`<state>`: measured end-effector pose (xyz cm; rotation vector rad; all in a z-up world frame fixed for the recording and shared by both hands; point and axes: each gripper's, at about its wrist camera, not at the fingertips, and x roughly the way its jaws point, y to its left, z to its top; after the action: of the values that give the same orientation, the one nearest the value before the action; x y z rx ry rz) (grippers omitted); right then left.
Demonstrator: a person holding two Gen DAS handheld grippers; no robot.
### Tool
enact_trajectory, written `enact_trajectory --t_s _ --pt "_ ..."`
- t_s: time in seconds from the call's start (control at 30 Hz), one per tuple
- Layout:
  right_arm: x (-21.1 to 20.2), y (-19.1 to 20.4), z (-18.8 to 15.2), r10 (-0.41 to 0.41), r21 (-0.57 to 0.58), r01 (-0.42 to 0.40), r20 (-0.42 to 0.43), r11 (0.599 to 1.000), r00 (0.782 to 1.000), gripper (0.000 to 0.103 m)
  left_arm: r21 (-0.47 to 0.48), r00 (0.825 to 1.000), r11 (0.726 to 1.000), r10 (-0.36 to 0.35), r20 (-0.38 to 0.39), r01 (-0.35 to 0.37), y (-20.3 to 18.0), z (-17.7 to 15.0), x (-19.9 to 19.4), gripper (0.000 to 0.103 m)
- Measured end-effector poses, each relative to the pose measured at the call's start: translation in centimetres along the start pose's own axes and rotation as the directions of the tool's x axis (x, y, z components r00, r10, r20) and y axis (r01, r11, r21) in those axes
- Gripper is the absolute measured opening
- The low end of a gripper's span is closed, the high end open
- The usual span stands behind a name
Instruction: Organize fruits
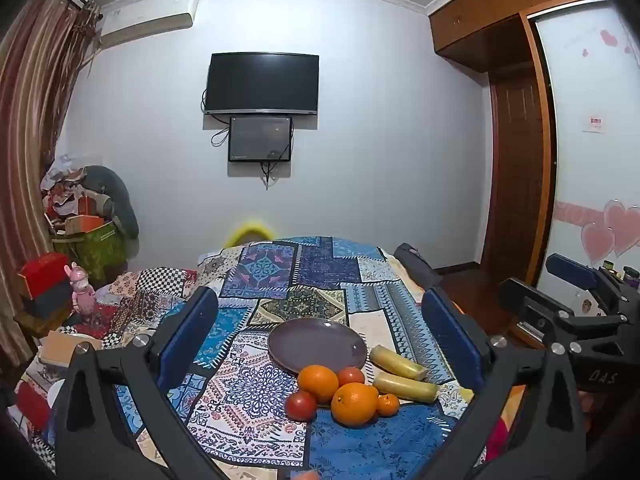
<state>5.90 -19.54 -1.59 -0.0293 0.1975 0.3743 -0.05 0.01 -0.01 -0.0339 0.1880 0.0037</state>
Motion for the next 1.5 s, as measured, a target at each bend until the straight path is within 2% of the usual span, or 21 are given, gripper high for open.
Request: enact_trajectory --t_s 0.07,0.37,1.5 --pt "-0.13 -0.08 -0.11 0.008 0.019 -0.008 0.022 1.000 1.000 0.103 -0.004 1.000 1.000 0.004 -0.005 -0.004 0.05 -0.02 -0.04 0.103" --pt "-0.08 -0.11 0.26 0.007 0.018 -0.007 0.008 1.000 1.000 0.103 -0.006 1.000 1.000 0.017 -0.025 -0.017 -0.18 0.41 0.01 0.103" --pt "-0.43 -0.10 0.53 0.004 0.025 -0.005 0.028 1.000 1.000 0.103 -0.014 1.000 1.000 0.009 -0.015 -0.009 0.13 -0.08 0.51 0.103"
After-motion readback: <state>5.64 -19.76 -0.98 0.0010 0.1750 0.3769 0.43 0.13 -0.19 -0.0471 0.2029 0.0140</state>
